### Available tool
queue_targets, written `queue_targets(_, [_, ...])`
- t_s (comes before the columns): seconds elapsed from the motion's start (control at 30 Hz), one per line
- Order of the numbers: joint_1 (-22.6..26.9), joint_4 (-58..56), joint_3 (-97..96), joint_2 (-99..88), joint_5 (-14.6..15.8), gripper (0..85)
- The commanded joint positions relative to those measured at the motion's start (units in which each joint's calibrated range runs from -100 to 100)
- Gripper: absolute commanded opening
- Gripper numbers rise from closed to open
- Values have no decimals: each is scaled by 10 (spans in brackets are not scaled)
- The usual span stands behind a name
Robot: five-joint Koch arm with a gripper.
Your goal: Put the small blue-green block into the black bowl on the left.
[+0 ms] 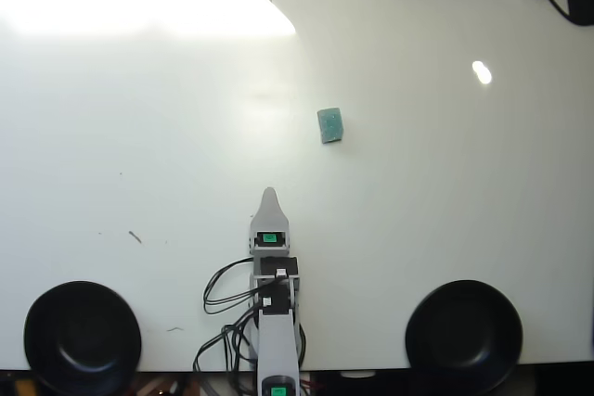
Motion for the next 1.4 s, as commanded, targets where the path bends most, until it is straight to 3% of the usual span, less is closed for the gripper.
queue_targets(0.0, [8,-1,-18,-3,-1,491])
queue_targets(1.23, [8,-2,-18,-10,-12,479])
queue_targets(1.37, [9,-8,-6,-10,-29,479])
